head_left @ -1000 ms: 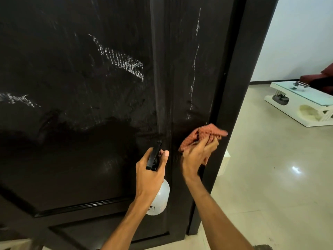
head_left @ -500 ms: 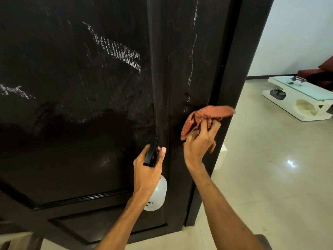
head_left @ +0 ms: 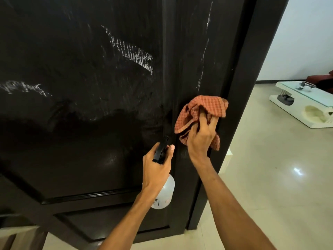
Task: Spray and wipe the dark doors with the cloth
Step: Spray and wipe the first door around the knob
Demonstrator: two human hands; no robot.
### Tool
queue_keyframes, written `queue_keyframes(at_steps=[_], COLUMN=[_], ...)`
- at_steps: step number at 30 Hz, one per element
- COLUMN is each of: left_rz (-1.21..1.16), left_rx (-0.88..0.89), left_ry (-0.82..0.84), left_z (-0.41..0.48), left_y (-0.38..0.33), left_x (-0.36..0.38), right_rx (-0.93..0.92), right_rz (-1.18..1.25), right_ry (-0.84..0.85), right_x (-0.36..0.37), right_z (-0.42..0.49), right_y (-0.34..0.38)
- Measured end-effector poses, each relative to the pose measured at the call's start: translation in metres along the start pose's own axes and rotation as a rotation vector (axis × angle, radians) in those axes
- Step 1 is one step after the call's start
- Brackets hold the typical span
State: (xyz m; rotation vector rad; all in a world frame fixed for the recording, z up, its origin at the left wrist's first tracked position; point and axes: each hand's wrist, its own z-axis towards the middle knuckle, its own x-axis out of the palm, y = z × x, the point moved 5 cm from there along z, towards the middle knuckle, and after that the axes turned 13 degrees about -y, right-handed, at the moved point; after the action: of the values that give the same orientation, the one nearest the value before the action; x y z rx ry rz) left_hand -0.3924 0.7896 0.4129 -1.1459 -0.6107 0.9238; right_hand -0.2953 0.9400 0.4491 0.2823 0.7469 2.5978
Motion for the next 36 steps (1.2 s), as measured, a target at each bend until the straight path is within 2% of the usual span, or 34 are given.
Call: queue_keyframes(at_steps=[2,5,7,9,12,13,14,18,23,25,27,30,32,33,36], left_rz=[-0.012,-0.006,-0.002,-0.015,-0.044,-0.051,-0.061,-0.083,-0.121,-0.136,-0.152,-0.132,-0.094,-0.083,-0.095], left_rx=[-0.004,0.055,0.066,0.062,0.084,0.088,0.086,0.102,0.065,0.043,0.028,0.048,0.065,0.069,0.043], left_ry=[-0.024,-0.014,-0.015,-0.037,-0.064,-0.070,-0.072,-0.051,-0.100,-0.121,-0.130,-0.143,-0.153,-0.160,-0.203], left_z=[0.000,0.004,0.008,0.014,0.016,0.017,0.016,0.022,0.029,0.027,0.027,0.029,0.031,0.032,0.041], left_y=[0.001,-0.007,-0.010,-0.012,-0.017,-0.019,-0.020,-0.030,-0.032,-0.030,-0.028,-0.025,-0.020,-0.020,-0.020], left_x=[-0.005,-0.014,-0.021,-0.027,-0.034,-0.035,-0.035,-0.042,-0.062,-0.068,-0.074,-0.091,-0.104,-0.111,-0.126], right_rx=[-0.066,-0.221,-0.287,-0.291,-0.205,-0.221,-0.254,-0.299,-0.270,-0.258,-0.193,-0.493,-0.509,-0.472,-0.408], right_rz=[-0.038,-0.122,-0.102,-0.076,-0.003,0.023,0.035,0.029,0.130,0.131,0.117,0.044,0.056,0.069,0.097], right_ry=[0.040,0.286,0.413,0.297,-0.022,-0.064,-0.051,0.192,0.045,0.011,0.151,0.480,0.569,0.523,0.186], right_x=[0.004,0.000,0.007,0.016,0.023,0.023,0.022,0.009,0.034,0.042,0.039,0.029,0.036,0.043,0.060], right_z=[-0.016,-0.080,-0.081,-0.044,0.015,0.013,-0.002,-0.079,-0.004,-0.002,-0.040,-0.121,-0.126,-0.112,-0.058], right_y=[0.007,0.001,0.001,0.022,0.048,0.053,0.053,0.038,0.089,0.100,0.090,0.071,0.073,0.086,0.126])
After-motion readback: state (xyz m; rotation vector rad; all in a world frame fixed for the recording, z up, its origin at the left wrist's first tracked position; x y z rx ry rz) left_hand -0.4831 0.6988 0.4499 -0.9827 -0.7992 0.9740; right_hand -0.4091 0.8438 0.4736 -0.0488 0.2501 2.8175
